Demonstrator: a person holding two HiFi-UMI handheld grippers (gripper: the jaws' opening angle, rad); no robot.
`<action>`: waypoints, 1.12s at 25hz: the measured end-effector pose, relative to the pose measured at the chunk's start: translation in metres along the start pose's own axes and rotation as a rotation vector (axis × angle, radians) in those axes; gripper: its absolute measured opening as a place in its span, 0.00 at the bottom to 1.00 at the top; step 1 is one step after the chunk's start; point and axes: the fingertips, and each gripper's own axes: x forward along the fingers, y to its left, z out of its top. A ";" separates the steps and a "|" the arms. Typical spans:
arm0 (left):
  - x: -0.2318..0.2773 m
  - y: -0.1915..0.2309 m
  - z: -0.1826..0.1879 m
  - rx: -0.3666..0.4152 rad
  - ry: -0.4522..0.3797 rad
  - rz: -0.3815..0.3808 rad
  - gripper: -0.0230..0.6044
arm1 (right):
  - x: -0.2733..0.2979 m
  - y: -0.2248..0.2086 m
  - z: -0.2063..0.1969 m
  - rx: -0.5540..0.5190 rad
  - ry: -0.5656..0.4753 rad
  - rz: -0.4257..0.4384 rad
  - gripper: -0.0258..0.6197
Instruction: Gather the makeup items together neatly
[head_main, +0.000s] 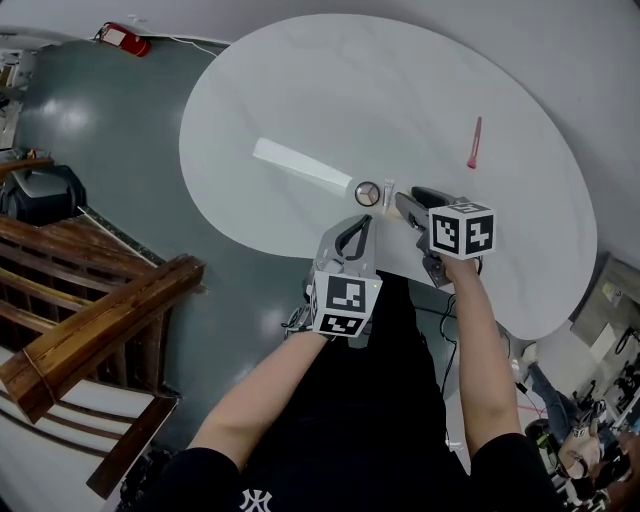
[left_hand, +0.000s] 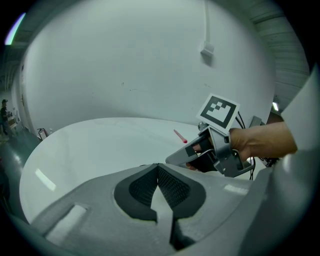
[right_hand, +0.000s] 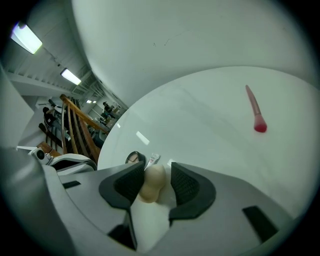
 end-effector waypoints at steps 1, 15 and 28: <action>0.000 0.000 0.000 0.001 0.000 -0.001 0.05 | -0.001 -0.001 0.000 0.007 -0.004 0.000 0.31; 0.003 -0.010 0.006 0.026 -0.003 -0.014 0.05 | -0.015 -0.001 0.003 0.020 -0.054 0.001 0.31; -0.001 -0.029 0.025 0.053 -0.038 -0.051 0.05 | -0.052 0.002 0.008 0.028 -0.145 -0.032 0.28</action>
